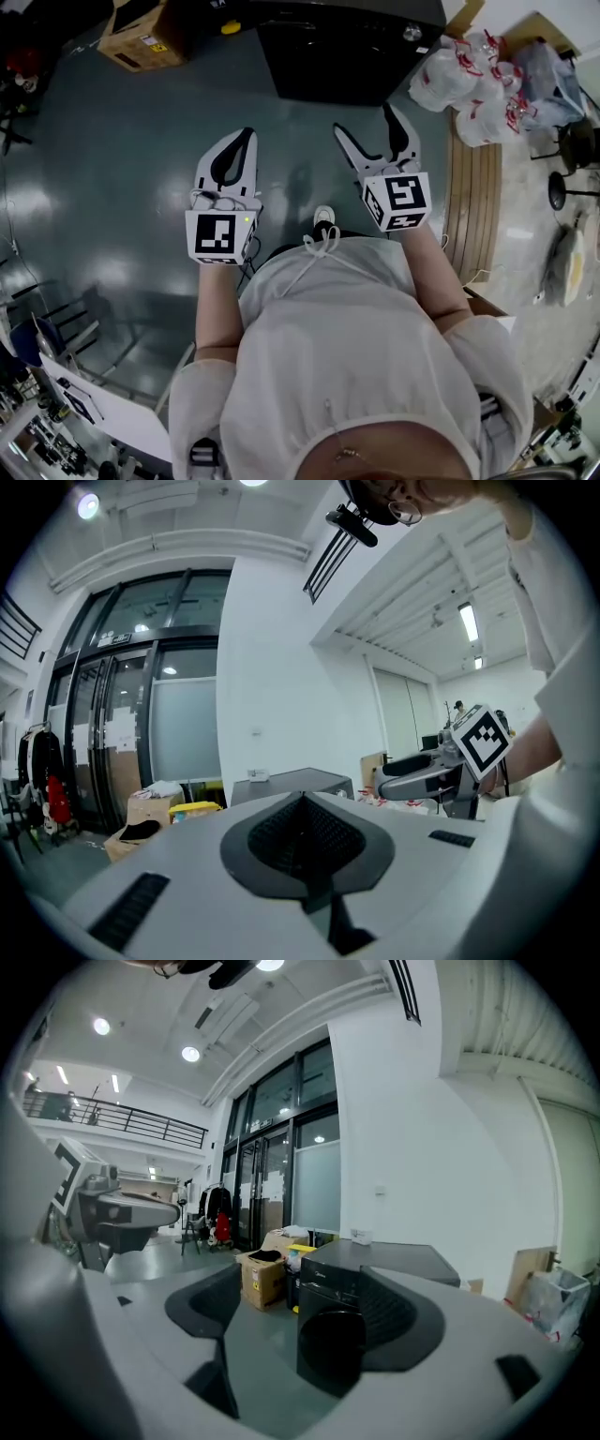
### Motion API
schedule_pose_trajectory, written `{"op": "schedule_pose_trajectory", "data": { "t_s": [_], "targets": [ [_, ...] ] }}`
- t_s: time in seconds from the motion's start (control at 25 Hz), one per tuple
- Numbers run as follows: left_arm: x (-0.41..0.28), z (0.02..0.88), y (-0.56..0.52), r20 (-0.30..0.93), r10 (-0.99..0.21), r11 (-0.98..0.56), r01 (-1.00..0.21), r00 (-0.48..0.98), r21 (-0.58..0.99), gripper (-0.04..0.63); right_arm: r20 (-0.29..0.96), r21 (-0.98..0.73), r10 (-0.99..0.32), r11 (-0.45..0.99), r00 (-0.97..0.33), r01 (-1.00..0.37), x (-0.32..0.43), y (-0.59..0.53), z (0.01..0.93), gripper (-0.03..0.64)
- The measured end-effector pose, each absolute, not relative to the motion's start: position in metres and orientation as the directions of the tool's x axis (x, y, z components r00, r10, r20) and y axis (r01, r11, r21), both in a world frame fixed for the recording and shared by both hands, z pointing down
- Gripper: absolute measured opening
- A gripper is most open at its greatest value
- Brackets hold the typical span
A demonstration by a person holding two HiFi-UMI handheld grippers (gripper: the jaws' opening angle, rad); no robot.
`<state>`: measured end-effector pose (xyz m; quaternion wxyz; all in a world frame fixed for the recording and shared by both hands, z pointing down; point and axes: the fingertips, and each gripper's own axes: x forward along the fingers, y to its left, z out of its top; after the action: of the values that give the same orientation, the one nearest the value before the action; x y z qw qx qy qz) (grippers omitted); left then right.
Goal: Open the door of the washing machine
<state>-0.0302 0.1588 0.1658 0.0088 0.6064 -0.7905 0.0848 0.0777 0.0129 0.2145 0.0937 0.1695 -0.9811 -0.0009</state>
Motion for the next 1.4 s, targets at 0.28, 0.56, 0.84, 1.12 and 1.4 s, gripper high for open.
{"op": "schedule_pose_trajectory", "data": {
  "t_s": [0.28,0.56,0.84,1.12,1.4],
  "targets": [
    [-0.077,0.187,0.099,0.152,-0.953,0.248,-0.962,-0.264,-0.117,0.021,0.238,0.002,-0.331,0.94,-0.913,-0.341,0.028,-0.049,0.239,0.388],
    [-0.146,0.197,0.063,0.165,-0.966,0.192,-0.979,-0.2,-0.062,0.021,0.305,-0.034,-0.38,0.912,-0.873,-0.409,-0.033,-0.084,0.267,0.387],
    [-0.254,0.216,0.008,0.199,-0.978,0.054,-0.996,-0.066,-0.064,0.021,0.398,-0.083,-0.482,0.828,-0.78,-0.554,-0.119,-0.122,0.305,0.385],
    [-0.343,0.256,-0.029,0.264,-0.962,-0.072,-0.997,0.067,-0.009,0.021,0.523,-0.111,-0.524,0.74,-0.672,-0.663,-0.198,-0.138,0.369,0.38],
    [-0.395,0.331,-0.061,0.376,-0.913,-0.139,-0.987,0.16,0.083,0.021,0.655,-0.147,-0.562,0.561,-0.505,-0.815,-0.245,-0.164,0.464,0.357]
  ]
}}
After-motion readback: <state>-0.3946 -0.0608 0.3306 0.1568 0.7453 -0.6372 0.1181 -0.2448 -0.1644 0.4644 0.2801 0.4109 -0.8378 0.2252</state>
